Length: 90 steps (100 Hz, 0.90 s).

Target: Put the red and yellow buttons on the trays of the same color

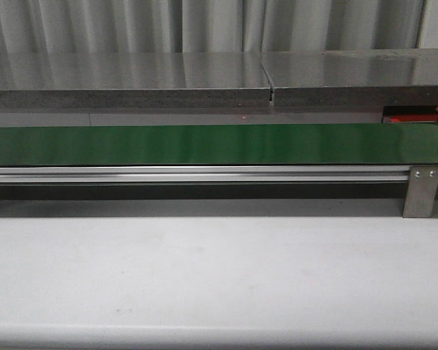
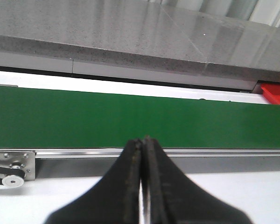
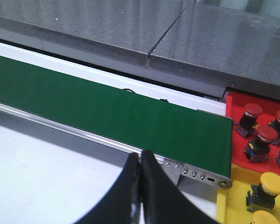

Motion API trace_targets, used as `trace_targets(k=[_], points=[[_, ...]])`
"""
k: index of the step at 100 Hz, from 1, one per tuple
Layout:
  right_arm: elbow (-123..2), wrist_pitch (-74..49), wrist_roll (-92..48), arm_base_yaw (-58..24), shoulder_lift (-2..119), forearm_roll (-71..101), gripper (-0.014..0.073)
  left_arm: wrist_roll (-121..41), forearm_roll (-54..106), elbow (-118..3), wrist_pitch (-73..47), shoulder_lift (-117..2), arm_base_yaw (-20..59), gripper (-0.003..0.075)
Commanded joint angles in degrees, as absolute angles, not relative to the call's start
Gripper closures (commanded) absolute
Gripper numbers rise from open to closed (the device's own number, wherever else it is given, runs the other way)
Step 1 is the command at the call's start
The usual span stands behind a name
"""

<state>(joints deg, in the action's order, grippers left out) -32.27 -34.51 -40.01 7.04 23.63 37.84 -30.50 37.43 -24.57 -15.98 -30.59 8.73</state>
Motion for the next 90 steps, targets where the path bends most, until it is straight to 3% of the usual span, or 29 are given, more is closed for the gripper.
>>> trace_targets(k=[1,90], points=[[-33.71,-31.27,-40.52,7.06,23.77,39.08,0.066,-30.58,38.48,-26.17,-12.61,-30.64,9.21,0.0739],[-31.65,-28.21,-40.24,4.99,21.45,39.4,0.066,-30.58,38.48,-26.17,-12.61,-30.64,9.21,0.0739]])
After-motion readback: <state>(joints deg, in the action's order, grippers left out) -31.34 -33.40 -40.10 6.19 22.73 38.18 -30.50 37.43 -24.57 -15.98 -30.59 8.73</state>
